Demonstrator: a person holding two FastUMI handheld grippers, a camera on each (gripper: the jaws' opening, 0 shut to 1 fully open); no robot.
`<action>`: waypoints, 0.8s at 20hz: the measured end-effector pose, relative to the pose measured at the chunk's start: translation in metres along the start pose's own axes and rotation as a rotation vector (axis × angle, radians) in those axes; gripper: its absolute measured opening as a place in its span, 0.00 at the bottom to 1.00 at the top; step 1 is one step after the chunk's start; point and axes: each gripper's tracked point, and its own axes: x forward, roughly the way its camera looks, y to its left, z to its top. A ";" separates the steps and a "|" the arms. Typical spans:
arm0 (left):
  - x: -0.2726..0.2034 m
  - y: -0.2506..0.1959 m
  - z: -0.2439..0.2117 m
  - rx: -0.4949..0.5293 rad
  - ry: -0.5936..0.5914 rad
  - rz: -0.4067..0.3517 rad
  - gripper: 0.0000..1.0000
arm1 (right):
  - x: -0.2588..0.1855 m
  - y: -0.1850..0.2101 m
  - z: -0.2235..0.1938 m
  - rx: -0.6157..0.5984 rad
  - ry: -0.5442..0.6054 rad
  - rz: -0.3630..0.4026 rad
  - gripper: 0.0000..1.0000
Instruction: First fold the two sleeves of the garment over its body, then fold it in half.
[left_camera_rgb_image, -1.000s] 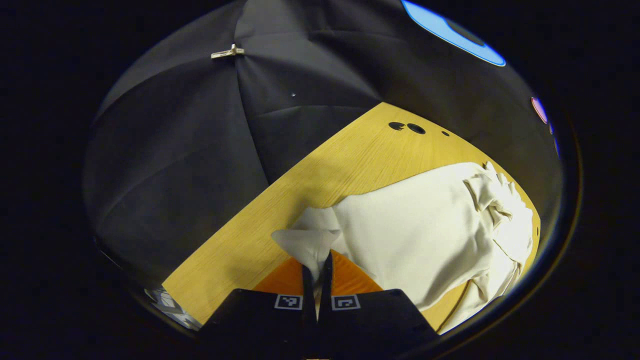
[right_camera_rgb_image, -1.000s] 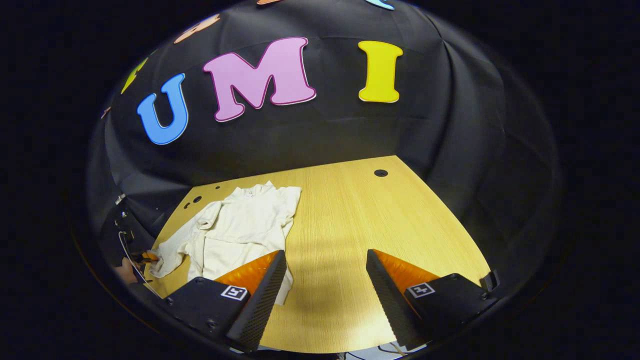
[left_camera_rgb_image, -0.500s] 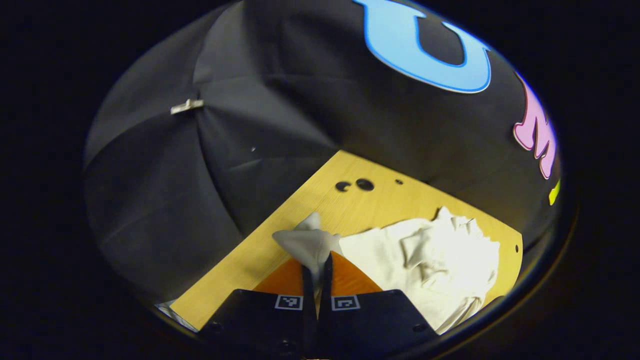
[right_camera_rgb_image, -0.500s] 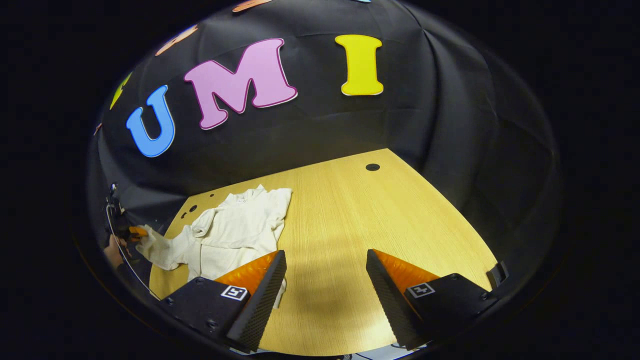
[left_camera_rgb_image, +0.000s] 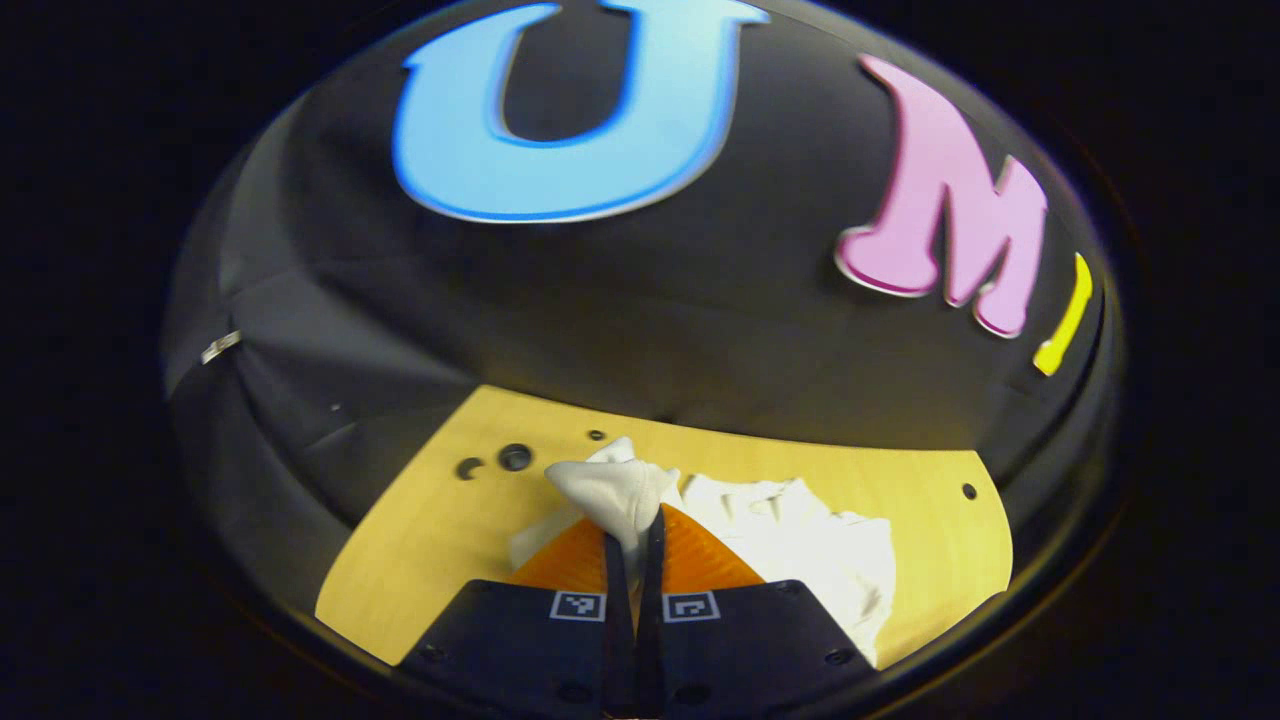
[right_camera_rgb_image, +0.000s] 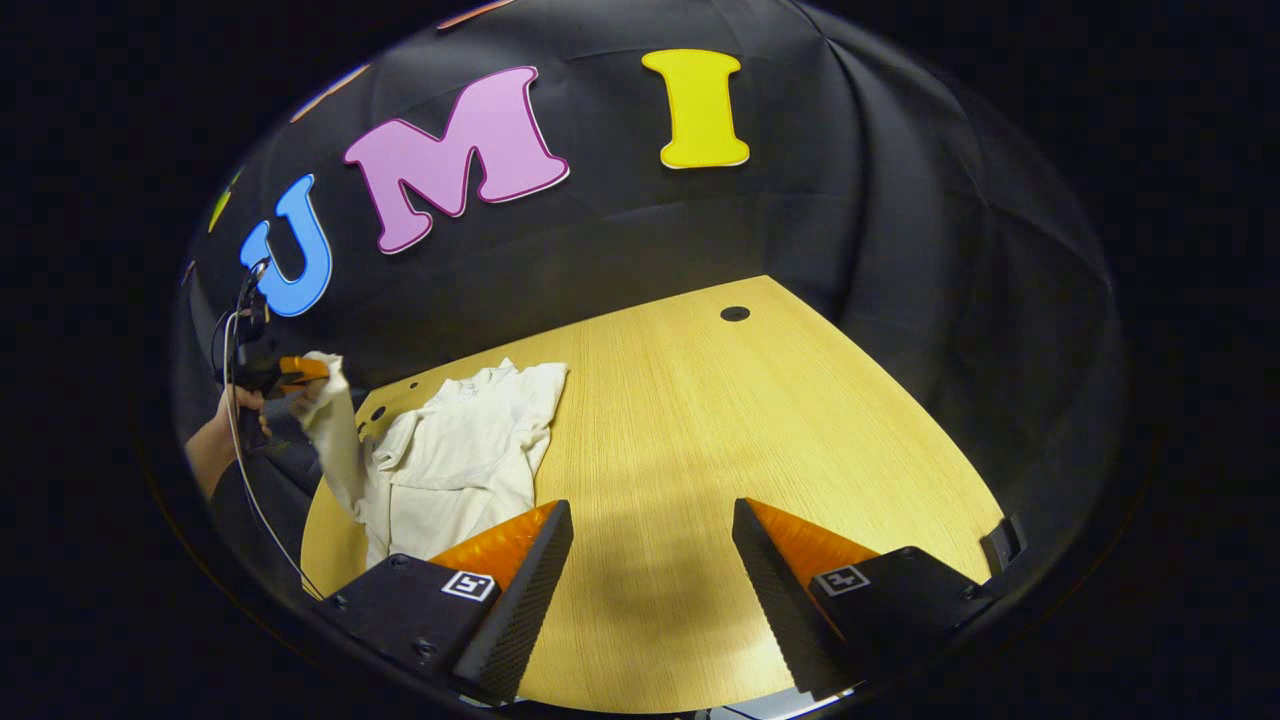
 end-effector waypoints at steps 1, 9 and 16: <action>0.005 -0.027 -0.001 0.016 0.004 -0.041 0.06 | 0.003 0.000 -0.002 -0.001 0.009 0.009 0.98; 0.034 -0.205 -0.056 0.159 0.073 -0.248 0.06 | 0.029 0.006 0.004 -0.024 0.035 0.069 0.98; 0.026 -0.256 -0.084 0.096 0.100 -0.383 0.60 | 0.038 0.021 -0.009 -0.039 0.062 0.091 0.98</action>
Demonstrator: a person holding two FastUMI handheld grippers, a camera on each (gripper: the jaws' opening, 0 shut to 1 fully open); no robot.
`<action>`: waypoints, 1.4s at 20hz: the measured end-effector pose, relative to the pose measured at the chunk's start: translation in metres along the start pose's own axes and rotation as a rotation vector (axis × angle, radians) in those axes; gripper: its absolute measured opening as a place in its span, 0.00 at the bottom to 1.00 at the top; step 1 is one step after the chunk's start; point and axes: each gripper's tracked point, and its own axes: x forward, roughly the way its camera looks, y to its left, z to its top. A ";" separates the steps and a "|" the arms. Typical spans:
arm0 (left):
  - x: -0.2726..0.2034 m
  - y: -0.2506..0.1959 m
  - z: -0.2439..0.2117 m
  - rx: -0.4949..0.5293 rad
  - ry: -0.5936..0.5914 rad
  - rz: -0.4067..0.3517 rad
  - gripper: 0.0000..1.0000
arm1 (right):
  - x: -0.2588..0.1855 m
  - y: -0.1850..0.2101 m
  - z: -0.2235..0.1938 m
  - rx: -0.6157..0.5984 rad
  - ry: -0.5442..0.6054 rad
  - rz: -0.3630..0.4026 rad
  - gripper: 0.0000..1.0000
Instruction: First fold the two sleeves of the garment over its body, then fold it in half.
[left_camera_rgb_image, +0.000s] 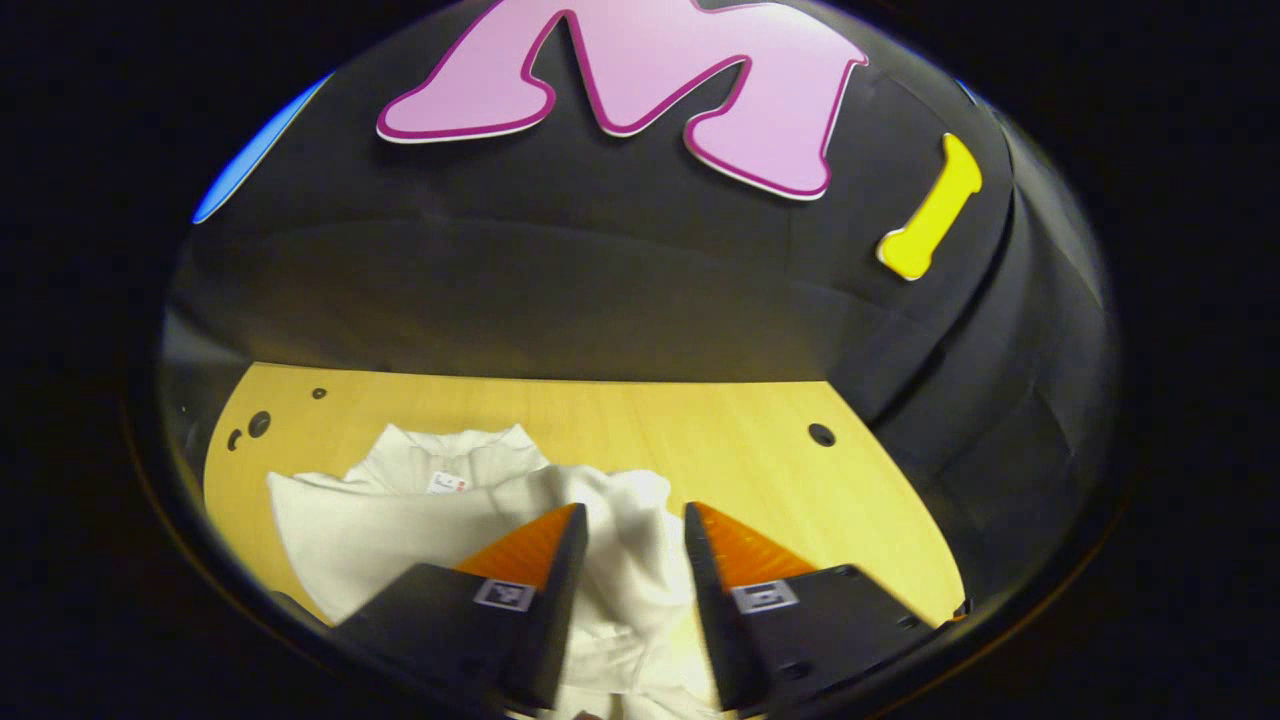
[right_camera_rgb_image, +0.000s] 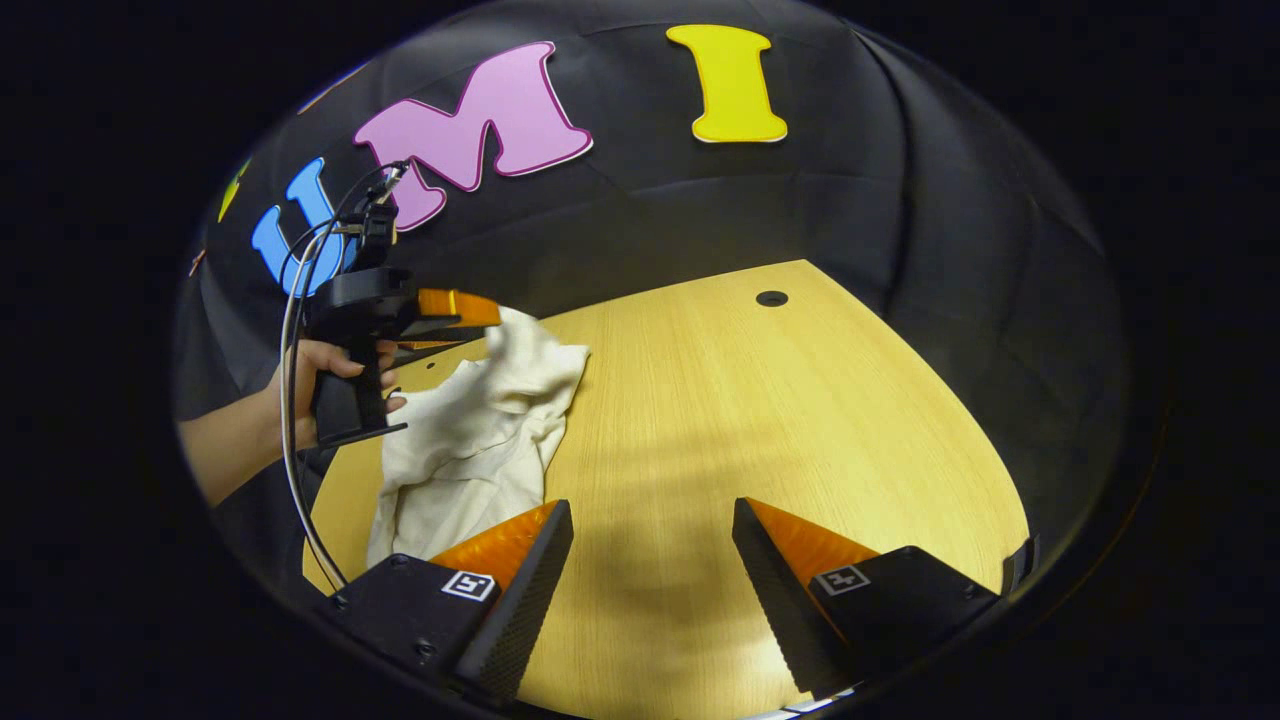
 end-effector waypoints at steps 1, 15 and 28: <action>-0.012 0.005 -0.003 0.007 -0.012 0.016 0.79 | 0.001 0.005 -0.005 -0.008 0.009 0.009 0.99; -0.227 0.195 -0.170 -0.124 0.067 0.291 0.98 | 0.039 0.127 -0.068 -0.092 0.168 0.161 0.99; -0.228 0.188 -0.288 -0.147 0.242 0.338 0.98 | 0.075 0.137 -0.122 -0.197 0.276 0.083 1.00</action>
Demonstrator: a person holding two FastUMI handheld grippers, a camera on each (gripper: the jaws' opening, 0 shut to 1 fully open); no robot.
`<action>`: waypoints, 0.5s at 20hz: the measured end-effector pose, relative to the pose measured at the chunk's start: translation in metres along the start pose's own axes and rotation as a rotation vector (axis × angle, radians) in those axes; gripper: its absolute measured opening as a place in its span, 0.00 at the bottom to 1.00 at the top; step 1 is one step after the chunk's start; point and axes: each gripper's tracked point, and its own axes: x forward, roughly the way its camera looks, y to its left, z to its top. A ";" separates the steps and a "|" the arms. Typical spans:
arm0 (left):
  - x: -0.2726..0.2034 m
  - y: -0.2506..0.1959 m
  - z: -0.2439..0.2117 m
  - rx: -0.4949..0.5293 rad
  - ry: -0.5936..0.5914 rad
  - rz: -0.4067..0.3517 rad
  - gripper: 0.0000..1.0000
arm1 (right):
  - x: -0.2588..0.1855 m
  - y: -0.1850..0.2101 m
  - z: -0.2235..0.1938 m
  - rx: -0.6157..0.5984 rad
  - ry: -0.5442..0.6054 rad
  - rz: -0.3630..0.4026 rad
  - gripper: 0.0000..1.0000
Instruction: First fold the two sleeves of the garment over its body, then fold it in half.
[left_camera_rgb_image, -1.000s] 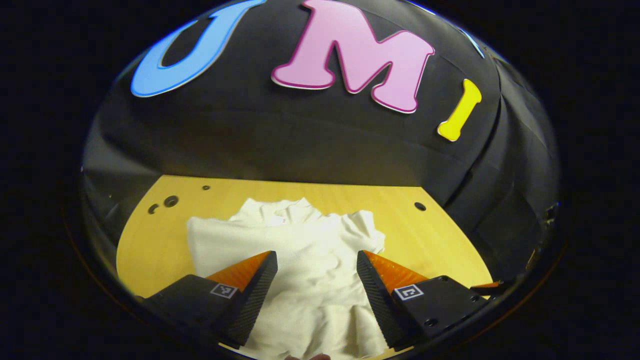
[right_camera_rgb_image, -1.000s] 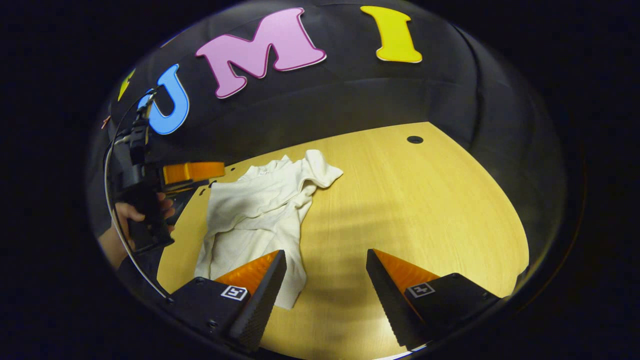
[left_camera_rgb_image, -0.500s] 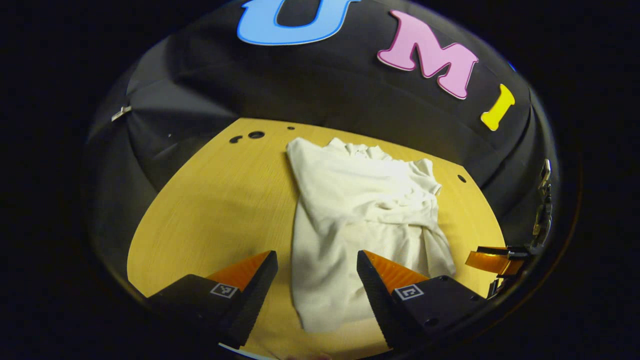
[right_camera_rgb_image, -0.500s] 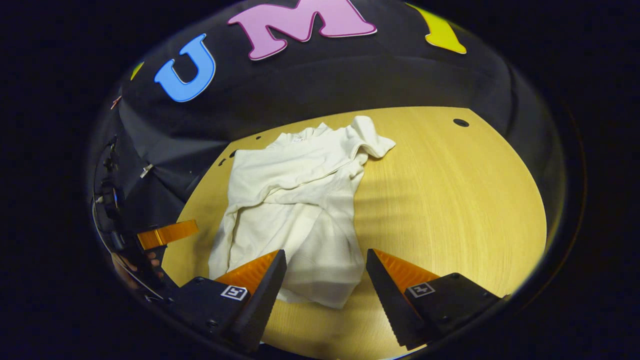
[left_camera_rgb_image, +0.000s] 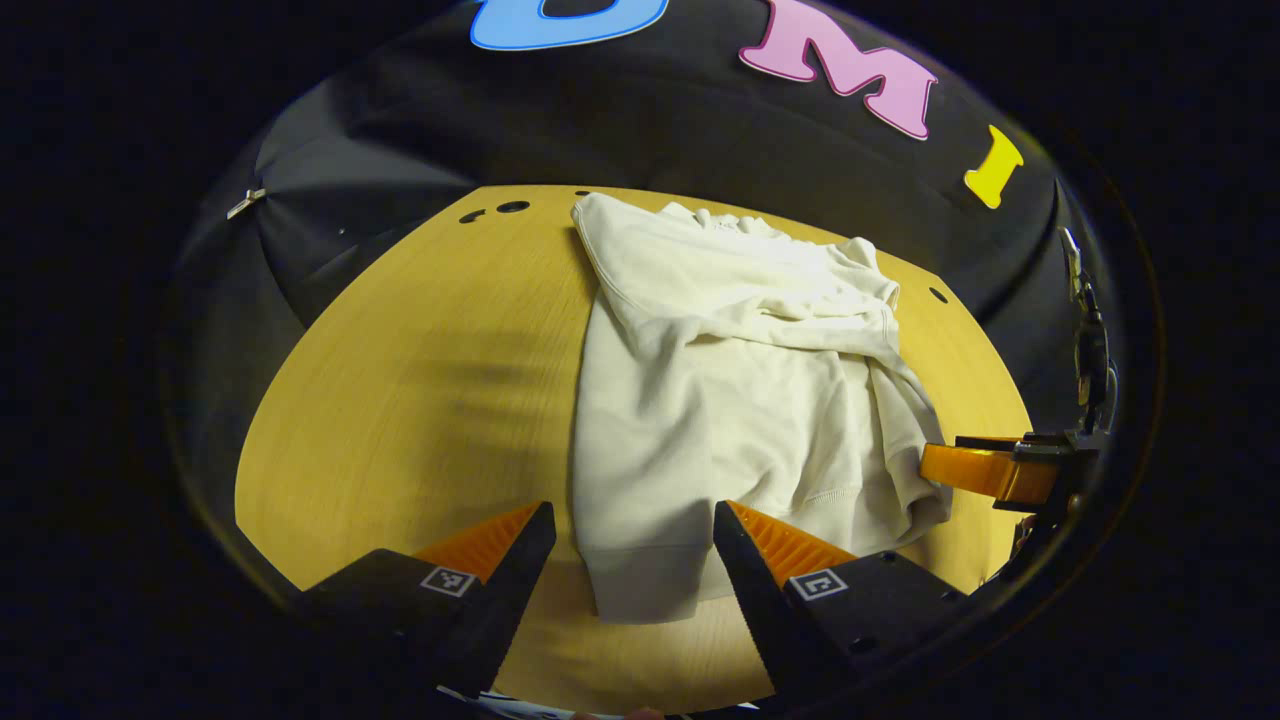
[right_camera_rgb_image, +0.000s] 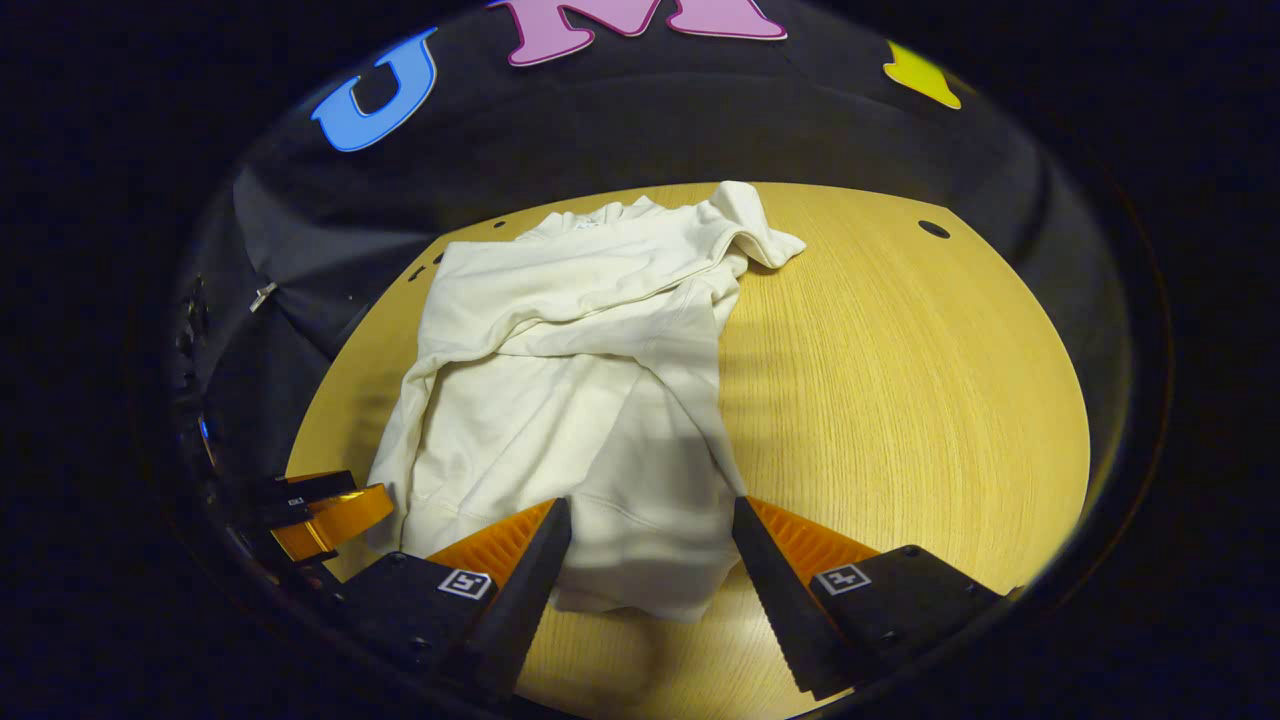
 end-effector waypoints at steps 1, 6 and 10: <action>0.003 -0.001 -0.005 0.001 0.015 0.000 0.98 | 0.003 0.001 -0.002 -0.011 0.003 -0.006 1.00; 0.009 -0.002 -0.021 0.039 0.037 0.030 0.98 | 0.017 0.004 -0.018 -0.017 0.057 -0.004 1.00; 0.012 -0.011 -0.024 0.091 0.026 0.061 0.95 | 0.023 0.005 -0.019 -0.046 0.054 -0.041 1.00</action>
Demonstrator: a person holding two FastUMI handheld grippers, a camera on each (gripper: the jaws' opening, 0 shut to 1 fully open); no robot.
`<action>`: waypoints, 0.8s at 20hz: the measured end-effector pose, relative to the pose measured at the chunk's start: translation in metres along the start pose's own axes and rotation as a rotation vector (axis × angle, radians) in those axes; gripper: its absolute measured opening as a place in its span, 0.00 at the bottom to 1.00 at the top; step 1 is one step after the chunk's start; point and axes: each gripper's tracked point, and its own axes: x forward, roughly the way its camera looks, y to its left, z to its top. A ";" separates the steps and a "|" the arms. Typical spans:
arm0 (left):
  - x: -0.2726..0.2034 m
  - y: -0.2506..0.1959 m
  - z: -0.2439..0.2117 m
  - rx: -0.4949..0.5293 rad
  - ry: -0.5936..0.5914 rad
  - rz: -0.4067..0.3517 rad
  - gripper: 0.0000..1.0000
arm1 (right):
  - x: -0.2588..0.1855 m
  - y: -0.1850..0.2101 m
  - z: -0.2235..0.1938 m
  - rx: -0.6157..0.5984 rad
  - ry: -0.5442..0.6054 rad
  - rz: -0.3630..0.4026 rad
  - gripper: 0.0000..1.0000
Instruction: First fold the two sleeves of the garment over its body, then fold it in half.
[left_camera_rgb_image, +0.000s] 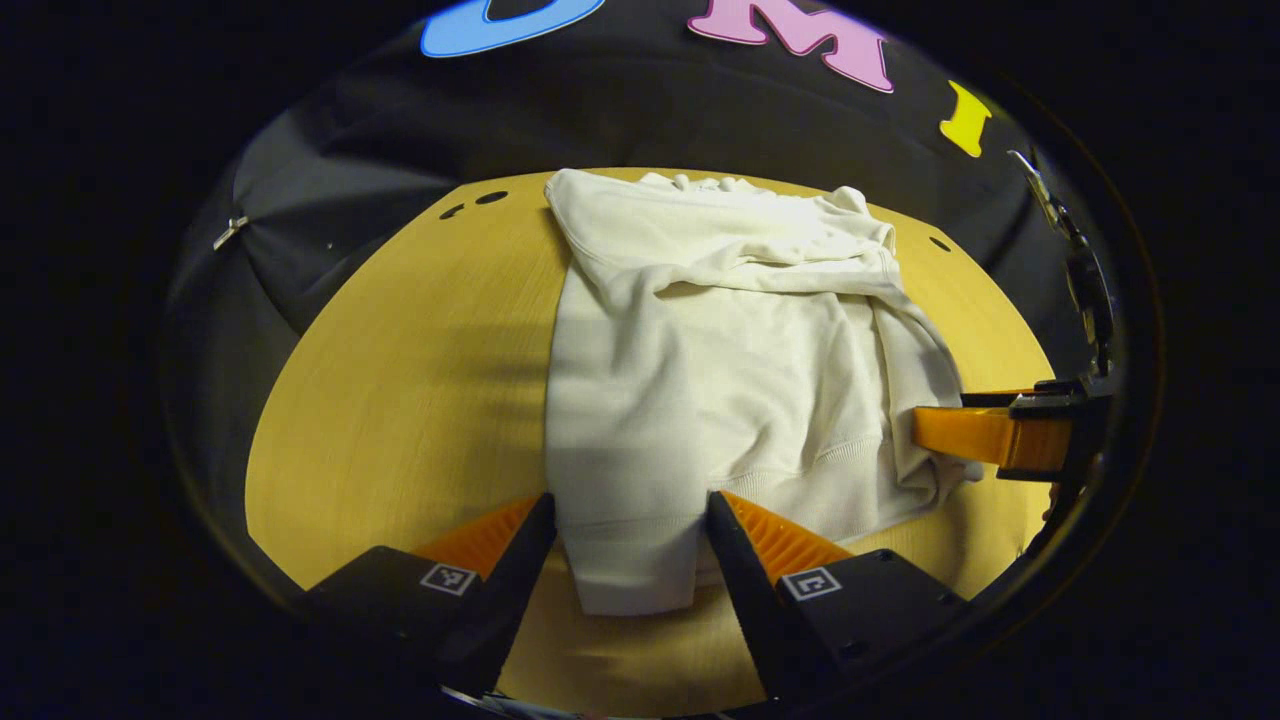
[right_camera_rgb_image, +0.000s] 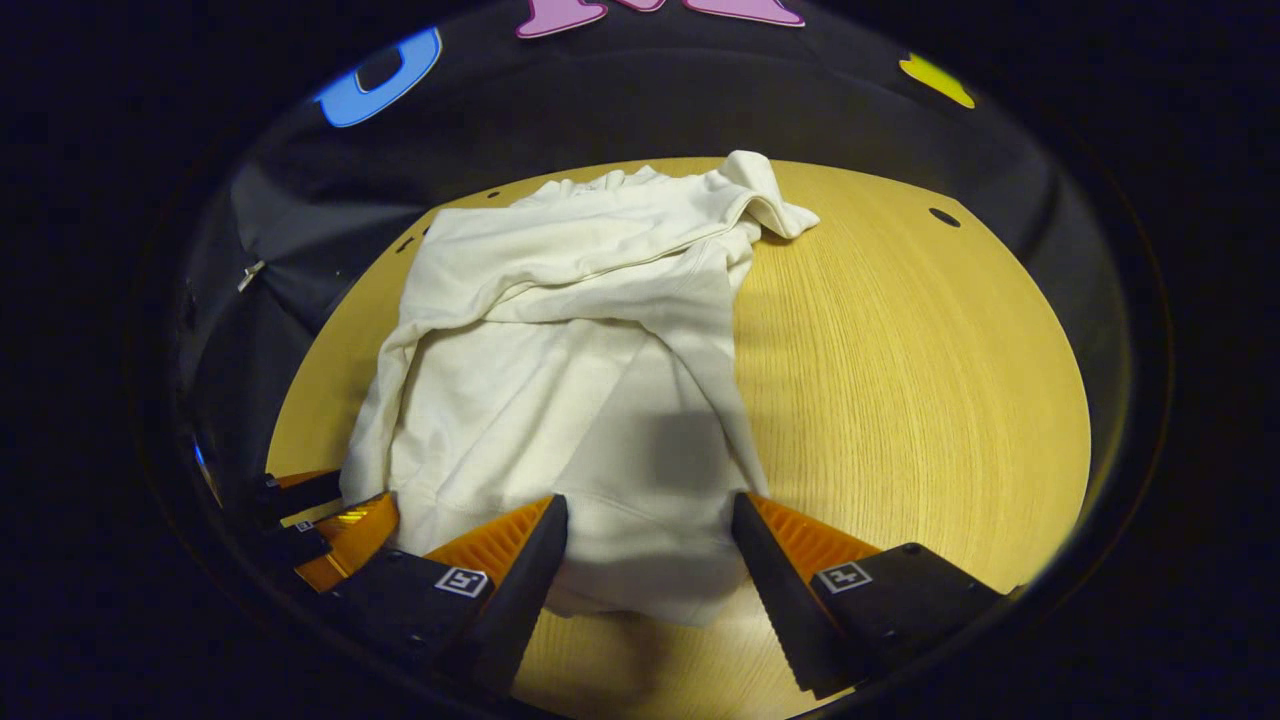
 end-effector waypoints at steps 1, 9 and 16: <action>0.000 0.000 0.000 -0.012 -0.002 0.005 0.95 | -0.002 0.000 0.000 -0.020 -0.005 -0.013 1.00; 0.003 -0.024 0.004 0.024 -0.018 -0.050 0.27 | 0.003 0.023 -0.001 -0.020 0.035 0.072 0.45; 0.000 -0.023 0.007 -0.073 0.049 -0.120 0.09 | -0.004 0.019 0.002 0.017 0.081 0.144 0.17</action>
